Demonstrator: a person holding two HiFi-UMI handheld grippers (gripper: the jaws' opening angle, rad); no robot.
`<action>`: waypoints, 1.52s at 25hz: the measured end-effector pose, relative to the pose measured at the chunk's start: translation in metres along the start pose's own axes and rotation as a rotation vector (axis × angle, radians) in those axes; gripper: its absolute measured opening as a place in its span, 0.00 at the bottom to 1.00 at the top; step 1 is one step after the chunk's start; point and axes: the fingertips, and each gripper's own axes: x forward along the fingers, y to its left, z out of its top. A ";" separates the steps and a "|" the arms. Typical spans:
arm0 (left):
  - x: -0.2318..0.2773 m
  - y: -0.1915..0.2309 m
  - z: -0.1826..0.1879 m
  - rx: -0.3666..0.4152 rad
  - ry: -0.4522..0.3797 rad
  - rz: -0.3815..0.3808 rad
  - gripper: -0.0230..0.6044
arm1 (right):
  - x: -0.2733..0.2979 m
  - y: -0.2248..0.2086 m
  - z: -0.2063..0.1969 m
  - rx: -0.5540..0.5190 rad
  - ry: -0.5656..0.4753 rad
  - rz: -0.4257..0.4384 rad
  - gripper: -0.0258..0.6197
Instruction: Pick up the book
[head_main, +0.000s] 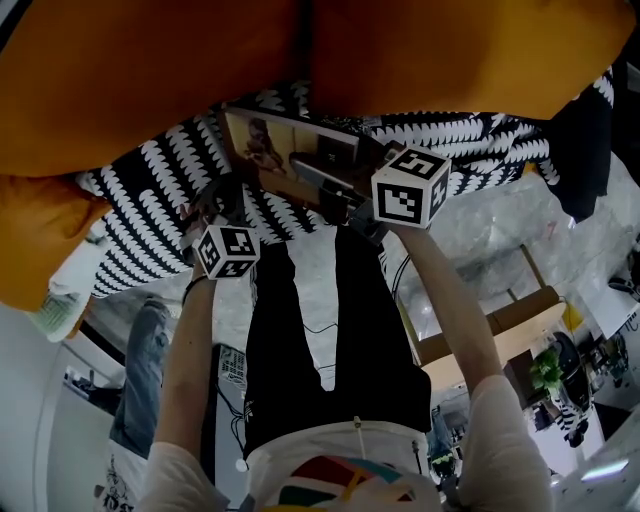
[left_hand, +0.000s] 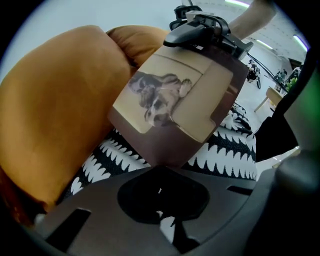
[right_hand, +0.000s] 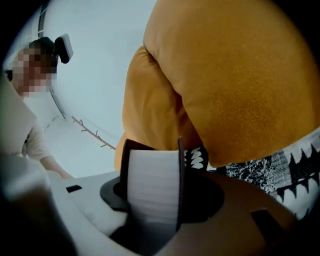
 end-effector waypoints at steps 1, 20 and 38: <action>0.000 0.000 -0.002 -0.003 0.006 0.003 0.04 | 0.000 0.001 0.000 -0.016 0.006 -0.013 0.39; -0.048 0.057 0.038 -0.355 -0.069 0.232 0.04 | -0.053 0.036 0.037 -0.112 -0.103 -0.289 0.28; -0.277 0.122 0.281 -0.426 -0.567 0.274 0.04 | -0.206 0.249 0.195 -0.138 -0.723 -0.322 0.28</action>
